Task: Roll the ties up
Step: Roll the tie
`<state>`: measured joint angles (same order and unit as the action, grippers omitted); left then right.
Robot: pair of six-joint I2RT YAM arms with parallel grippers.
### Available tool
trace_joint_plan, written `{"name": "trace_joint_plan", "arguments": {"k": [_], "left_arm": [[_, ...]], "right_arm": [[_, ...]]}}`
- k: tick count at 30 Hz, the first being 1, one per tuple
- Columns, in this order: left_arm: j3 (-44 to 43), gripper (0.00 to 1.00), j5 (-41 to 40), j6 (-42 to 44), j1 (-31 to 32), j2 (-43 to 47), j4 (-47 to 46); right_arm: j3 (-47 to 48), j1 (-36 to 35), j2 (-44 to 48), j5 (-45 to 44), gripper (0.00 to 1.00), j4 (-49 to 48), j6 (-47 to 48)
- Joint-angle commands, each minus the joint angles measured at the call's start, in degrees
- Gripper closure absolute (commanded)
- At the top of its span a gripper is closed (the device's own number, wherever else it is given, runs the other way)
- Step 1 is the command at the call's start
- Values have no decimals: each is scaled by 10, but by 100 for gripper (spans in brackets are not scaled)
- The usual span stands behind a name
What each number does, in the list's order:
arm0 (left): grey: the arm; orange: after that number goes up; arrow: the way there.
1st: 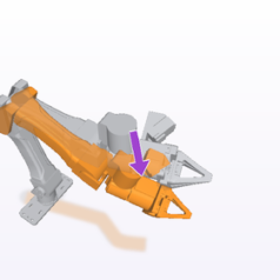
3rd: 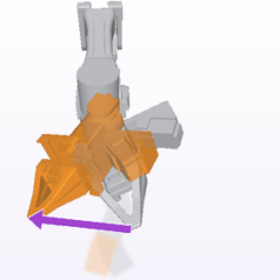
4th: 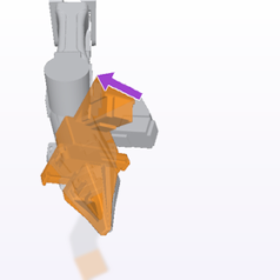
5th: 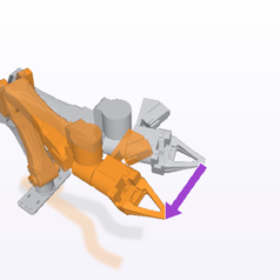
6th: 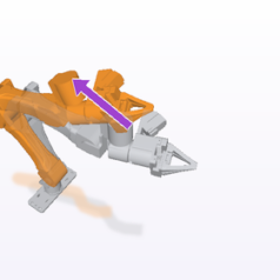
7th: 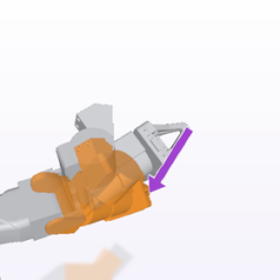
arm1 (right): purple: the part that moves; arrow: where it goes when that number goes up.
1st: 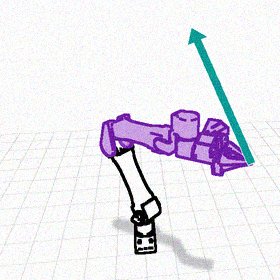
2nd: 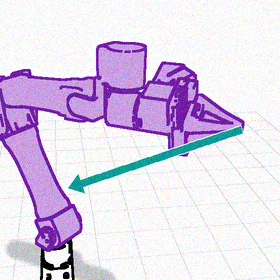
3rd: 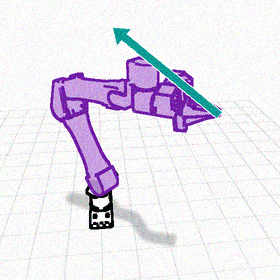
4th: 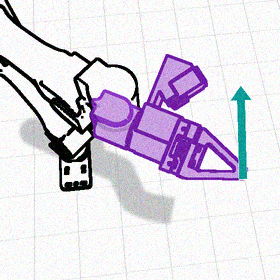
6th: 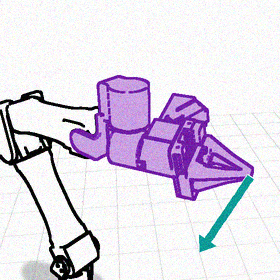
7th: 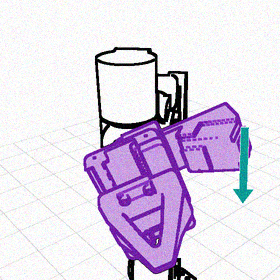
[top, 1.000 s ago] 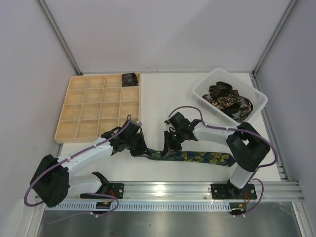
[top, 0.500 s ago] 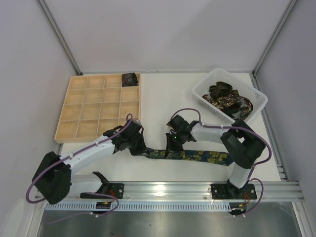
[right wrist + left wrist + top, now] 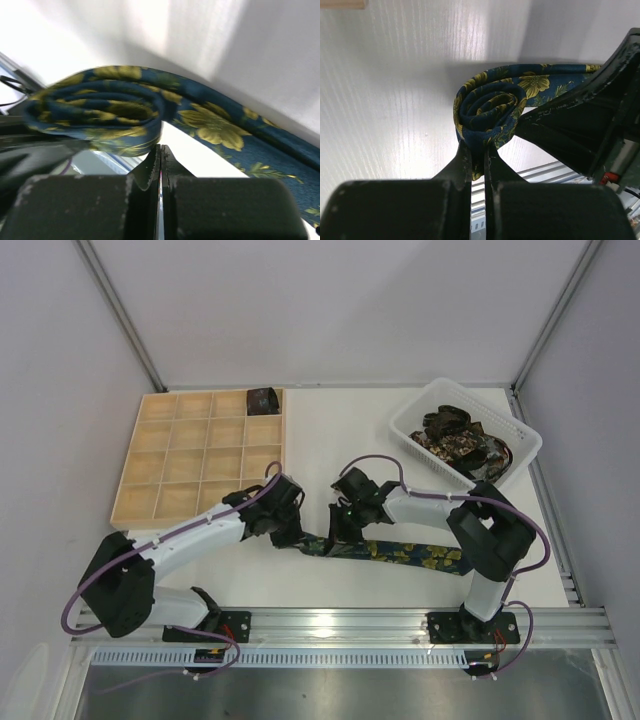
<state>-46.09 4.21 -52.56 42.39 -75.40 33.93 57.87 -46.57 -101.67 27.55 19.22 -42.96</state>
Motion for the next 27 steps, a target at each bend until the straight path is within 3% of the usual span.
{"name": "trace_joint_plan", "arguments": {"k": [1,17,27], "left_arm": [[-38,100,-24,-7,11,-14,19],[-114,100,-41,-23,47,-62,58],[-193,100,-28,-14,90,-156,68]], "right_arm": [[39,-2,4,9,100,-6,-6],[60,11,-44,3,100,-14,30],[37,29,-37,30,100,-38,25]]}}
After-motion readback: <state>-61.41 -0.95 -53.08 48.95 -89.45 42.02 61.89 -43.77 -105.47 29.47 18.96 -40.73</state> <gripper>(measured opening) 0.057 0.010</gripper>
